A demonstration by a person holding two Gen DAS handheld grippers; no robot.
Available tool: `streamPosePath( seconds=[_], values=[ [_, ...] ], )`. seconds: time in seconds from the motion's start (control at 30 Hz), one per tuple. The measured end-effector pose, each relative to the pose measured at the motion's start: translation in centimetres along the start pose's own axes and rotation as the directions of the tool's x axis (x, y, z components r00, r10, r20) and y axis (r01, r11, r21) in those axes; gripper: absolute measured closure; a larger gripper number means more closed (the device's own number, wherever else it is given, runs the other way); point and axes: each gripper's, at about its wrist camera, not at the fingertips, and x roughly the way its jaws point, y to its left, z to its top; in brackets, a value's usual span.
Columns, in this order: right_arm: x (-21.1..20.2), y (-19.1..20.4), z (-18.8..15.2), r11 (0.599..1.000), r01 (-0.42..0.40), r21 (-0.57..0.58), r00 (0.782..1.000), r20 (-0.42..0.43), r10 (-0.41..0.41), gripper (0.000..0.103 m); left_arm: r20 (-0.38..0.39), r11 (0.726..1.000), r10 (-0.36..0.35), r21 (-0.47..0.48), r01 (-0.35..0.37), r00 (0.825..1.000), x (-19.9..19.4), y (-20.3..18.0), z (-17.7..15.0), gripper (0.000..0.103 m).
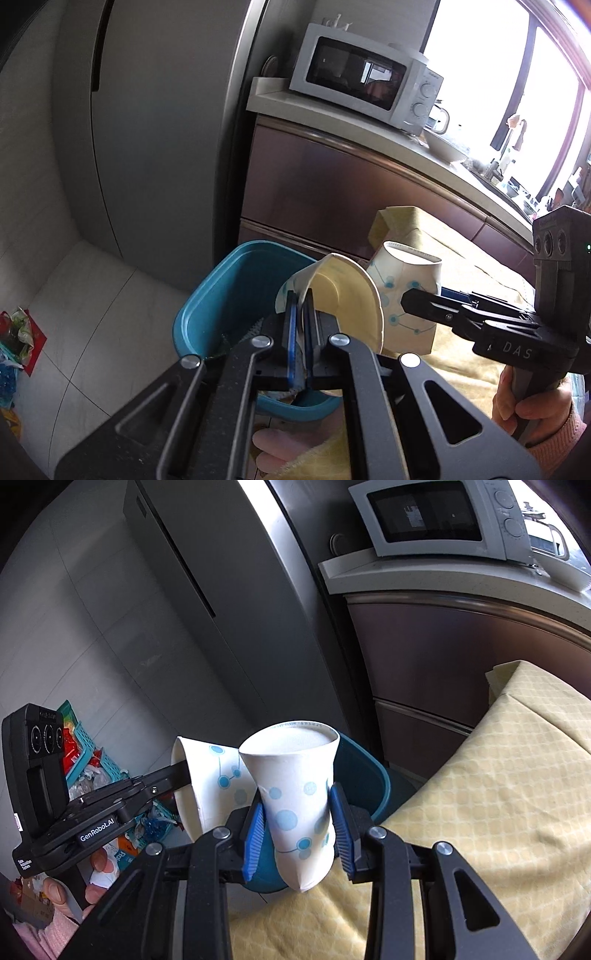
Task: Collect trash
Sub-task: 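Open both tools above the blue bin to drop the cups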
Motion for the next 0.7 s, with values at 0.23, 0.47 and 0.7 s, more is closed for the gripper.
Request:
streamPosePath(
  seconds=[0.23,0.47,0.7],
  values=[
    [3.5,0.8,0.6,1.0,0.021,-0.011,0.997,-0.076,-0.022,0.07,-0.039,0.999,0.041,-0.012,-0.041,0.998,2.5,1.4,-0.1,0.099],
    [6.0,0.9,0.9,0.998,0.059,-0.01,0.989,-0.132,-0.059,0.07,-0.075,0.997,0.078,-0.003,-0.078,0.994,5.1,1.9,-0.8,0.099],
    [6.8,1.1,0.8,0.997,0.082,-0.003,0.987,-0.135,-0.082,0.067,-0.091,0.996,0.09,-0.003,-0.091,0.992,7.3,1.9,-1.2,0.081]
  ],
)
